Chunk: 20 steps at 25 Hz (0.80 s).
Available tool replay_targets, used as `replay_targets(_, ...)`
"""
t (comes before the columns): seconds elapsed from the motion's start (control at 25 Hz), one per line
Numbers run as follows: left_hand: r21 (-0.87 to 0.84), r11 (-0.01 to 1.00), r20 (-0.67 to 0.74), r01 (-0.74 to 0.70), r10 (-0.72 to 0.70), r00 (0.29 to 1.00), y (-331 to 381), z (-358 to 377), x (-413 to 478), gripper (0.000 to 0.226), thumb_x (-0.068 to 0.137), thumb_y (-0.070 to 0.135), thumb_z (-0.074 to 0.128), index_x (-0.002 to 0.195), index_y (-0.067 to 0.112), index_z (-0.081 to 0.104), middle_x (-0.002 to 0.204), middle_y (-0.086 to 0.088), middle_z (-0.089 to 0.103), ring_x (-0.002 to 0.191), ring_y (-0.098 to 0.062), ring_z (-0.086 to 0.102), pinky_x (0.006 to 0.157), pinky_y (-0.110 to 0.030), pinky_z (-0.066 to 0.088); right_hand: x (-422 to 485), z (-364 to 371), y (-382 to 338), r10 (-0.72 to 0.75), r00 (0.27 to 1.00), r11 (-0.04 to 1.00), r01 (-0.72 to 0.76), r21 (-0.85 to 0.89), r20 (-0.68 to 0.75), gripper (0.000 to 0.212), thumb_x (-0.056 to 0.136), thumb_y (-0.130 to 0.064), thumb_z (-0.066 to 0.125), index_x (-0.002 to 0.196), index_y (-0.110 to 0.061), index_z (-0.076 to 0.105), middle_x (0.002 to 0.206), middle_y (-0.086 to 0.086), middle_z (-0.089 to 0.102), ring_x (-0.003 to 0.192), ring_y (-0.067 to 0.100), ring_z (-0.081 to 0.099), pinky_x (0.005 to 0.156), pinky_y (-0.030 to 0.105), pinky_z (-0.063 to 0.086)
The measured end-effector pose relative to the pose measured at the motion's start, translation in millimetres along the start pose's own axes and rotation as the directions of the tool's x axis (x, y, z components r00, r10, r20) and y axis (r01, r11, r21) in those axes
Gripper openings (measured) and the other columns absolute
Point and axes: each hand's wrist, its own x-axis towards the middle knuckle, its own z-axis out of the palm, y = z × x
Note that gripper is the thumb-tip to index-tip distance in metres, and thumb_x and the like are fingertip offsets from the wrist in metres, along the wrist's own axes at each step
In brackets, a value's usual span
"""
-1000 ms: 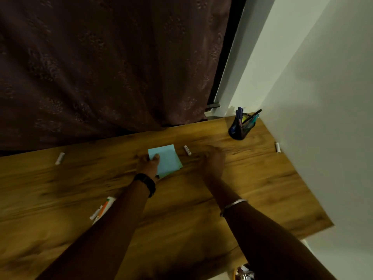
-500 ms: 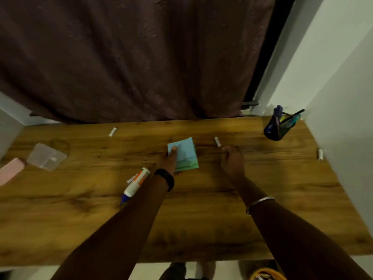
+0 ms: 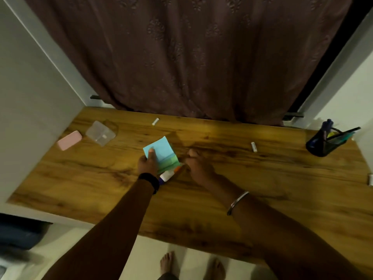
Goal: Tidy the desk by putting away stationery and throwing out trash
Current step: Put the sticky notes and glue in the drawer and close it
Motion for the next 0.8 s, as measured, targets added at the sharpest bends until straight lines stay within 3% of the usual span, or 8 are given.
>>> replay_targets(0.08,0.025,1.000,-0.022,0.005,-0.005,1.000,5.0,-20.4,6.4,0.049,0.099,0.044,0.058,0.122,0.001,0.061,0.116,-0.015,0.065,0.103,-0.030,0.062,0.084,-0.039,0.049,11.0,10.7,-14.1,-0.042,0.995,0.989,0.055,-0.140,0.092,0.029,0.093,-0.026,0.069,0.121,-0.020,0.071,0.156,0.011,0.037,0.145,0.038,0.034,0.111,0.046,0.041)
replay_targets(0.24,0.048,0.999,-0.003,0.022,-0.021,1.000,-5.3,-49.9,31.7,0.053,0.103,0.042,0.052,0.129,-0.004,0.058,0.114,-0.014,0.061,0.106,-0.030,0.061,0.082,-0.036,0.044,24.8,27.8,-36.2,0.038,0.972,0.941,0.042,-0.335,0.231,0.040,0.094,-0.023,0.071,0.133,-0.015,0.063,0.170,0.011,0.016,0.156,0.041,0.013,0.123,0.049,0.025)
replay_targets(0.36,0.067,0.997,0.041,0.039,-0.042,0.998,-10.5,-63.5,41.9,0.055,0.101,0.047,0.053,0.132,0.001,0.056,0.118,-0.014,0.062,0.106,-0.033,0.061,0.084,-0.041,0.051,24.6,33.4,-44.2,0.050,0.980,0.917,0.031,-0.399,0.191,0.054,0.095,-0.019,0.068,0.146,-0.017,0.051,0.167,0.010,0.025,0.152,0.040,0.021,0.121,0.049,0.026)
replay_targets(0.44,0.035,0.998,0.097,0.057,-0.061,0.993,-10.2,-71.4,45.4,0.054,0.098,0.053,0.055,0.128,0.008,0.055,0.118,-0.015,0.064,0.103,-0.033,0.063,0.083,-0.048,0.056,16.7,34.8,-43.3,0.019,0.992,0.938,0.025,-0.347,0.123,0.066,0.086,-0.020,0.077,0.145,-0.021,0.049,0.158,0.006,0.041,0.145,0.039,0.034,0.114,0.050,0.033)
replay_targets(0.56,0.028,0.996,0.205,0.085,-0.089,0.975,-18.1,-79.0,53.0,0.078,0.079,0.071,0.064,0.128,0.011,0.058,0.121,-0.016,0.067,0.103,-0.037,0.068,0.072,-0.047,0.059,-3.5,34.4,-36.3,0.137,0.990,0.972,-0.140,-0.188,-0.031,0.057,0.083,-0.032,0.081,0.130,-0.023,0.052,0.133,0.000,0.061,0.126,0.028,0.050,0.099,0.042,0.043)
replay_targets(0.64,0.017,0.998,0.266,0.062,-0.064,0.962,-20.1,-83.0,49.8,0.070,0.082,0.065,0.068,0.125,0.011,0.058,0.115,-0.013,0.068,0.097,-0.034,0.069,0.060,-0.038,0.057,-20.3,34.0,-40.4,0.294,0.946,0.956,-0.291,0.047,-0.134,0.052,0.085,-0.036,0.079,0.128,-0.021,0.054,0.118,-0.003,0.059,0.108,0.018,0.053,0.086,0.037,0.046)
replay_targets(0.72,0.009,0.999,0.320,0.040,-0.041,0.947,-22.3,-86.4,43.7,0.055,0.092,0.051,0.067,0.123,0.008,0.057,0.110,-0.012,0.068,0.088,-0.031,0.070,0.053,-0.035,0.056,-37.4,35.7,-50.2,0.450,0.873,0.863,-0.370,0.344,-0.189,0.051,0.086,-0.037,0.078,0.129,-0.021,0.057,0.112,-0.008,0.059,0.097,0.011,0.058,0.077,0.034,0.052)
replay_targets(0.8,0.008,0.999,0.396,0.037,-0.037,0.918,-24.5,-92.7,32.6,0.050,0.093,0.046,0.067,0.124,0.008,0.056,0.111,-0.013,0.067,0.083,-0.029,0.071,0.052,-0.035,0.057,-55.6,42.6,-62.7,0.568,0.804,0.678,-0.338,0.652,-0.174,0.040,0.087,-0.038,0.078,0.121,-0.022,0.063,0.104,-0.004,0.070,0.090,0.012,0.068,0.074,0.035,0.059)
